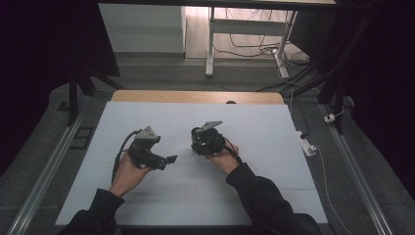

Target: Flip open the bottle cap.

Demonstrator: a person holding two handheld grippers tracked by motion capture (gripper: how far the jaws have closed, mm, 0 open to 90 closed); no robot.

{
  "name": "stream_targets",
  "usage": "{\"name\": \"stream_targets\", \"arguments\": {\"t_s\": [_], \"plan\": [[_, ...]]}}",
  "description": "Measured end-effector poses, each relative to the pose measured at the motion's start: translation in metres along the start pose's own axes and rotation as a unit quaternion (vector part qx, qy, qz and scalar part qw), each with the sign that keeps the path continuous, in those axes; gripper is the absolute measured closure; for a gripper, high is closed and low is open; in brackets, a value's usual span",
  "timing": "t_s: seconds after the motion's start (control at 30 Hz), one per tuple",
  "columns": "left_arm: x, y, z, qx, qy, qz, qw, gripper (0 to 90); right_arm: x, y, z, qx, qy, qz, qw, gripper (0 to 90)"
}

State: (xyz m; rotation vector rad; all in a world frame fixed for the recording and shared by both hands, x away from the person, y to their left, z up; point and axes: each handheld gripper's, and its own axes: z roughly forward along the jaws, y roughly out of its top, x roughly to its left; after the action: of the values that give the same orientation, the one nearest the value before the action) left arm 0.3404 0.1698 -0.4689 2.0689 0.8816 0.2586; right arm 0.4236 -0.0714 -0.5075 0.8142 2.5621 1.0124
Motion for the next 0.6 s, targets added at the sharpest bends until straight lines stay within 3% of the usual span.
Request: {"name": "stream_targets", "arguments": {"t_s": [0.6], "plan": [[0.010, 0.031, 0.038, 0.003, 0.001, 0.011, 0.9999, 0.5, 0.000, 0.000, 0.000, 0.001, 0.000, -0.002, 1.0000, 52.3]]}}
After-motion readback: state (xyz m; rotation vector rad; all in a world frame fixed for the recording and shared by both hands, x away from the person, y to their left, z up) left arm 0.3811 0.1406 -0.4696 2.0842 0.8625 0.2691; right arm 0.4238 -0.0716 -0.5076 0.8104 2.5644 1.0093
